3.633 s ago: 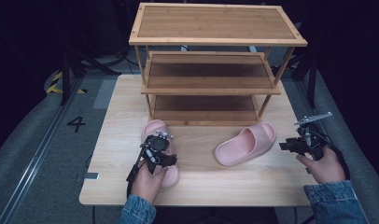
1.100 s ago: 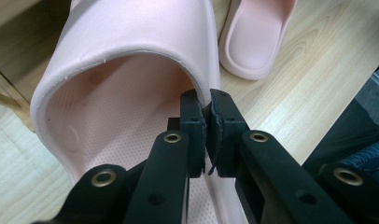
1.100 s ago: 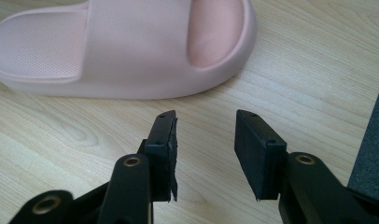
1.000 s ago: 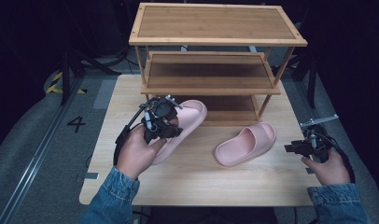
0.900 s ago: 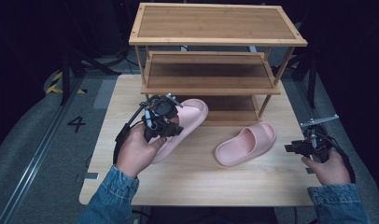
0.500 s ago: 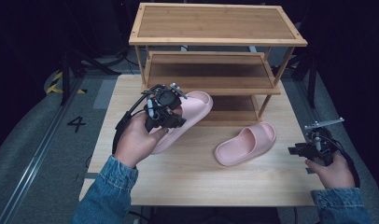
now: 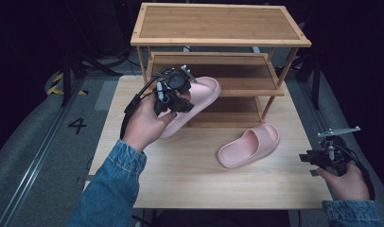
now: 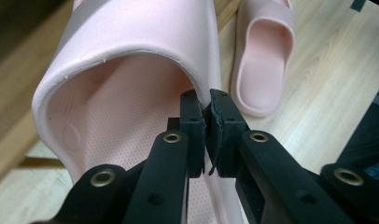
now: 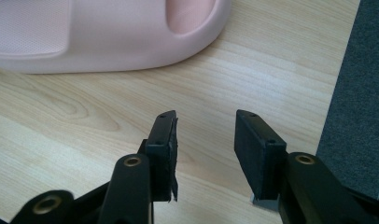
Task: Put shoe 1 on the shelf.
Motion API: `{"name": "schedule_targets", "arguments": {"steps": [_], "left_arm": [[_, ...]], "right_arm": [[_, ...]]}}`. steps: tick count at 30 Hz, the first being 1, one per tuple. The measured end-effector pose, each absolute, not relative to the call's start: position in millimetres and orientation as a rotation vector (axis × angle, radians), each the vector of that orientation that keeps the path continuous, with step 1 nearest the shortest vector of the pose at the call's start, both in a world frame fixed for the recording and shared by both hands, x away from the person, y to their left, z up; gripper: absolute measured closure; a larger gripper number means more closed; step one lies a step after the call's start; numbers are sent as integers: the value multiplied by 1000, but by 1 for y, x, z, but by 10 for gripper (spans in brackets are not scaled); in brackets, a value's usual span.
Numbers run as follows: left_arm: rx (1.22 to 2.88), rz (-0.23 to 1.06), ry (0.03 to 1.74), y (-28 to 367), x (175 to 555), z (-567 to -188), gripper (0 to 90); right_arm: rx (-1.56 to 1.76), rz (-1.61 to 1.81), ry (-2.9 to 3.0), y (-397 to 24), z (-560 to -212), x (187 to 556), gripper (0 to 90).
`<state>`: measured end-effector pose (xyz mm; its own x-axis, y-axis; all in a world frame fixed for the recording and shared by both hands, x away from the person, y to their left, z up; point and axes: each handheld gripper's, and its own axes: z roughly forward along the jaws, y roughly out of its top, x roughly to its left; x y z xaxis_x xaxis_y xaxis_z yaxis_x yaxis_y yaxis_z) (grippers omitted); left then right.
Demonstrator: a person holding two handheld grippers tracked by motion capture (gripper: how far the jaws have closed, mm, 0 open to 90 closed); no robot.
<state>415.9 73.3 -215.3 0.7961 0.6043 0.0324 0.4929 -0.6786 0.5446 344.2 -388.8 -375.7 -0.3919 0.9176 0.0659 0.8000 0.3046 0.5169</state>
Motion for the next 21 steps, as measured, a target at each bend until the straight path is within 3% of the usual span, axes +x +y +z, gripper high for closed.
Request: {"name": "schedule_targets", "arguments": {"steps": [21], "left_arm": [[2466, 413, 817, 41, 470, -213, 843]], "right_arm": [[1561, 717, 2313, -395, -373, 323, 592]]}}
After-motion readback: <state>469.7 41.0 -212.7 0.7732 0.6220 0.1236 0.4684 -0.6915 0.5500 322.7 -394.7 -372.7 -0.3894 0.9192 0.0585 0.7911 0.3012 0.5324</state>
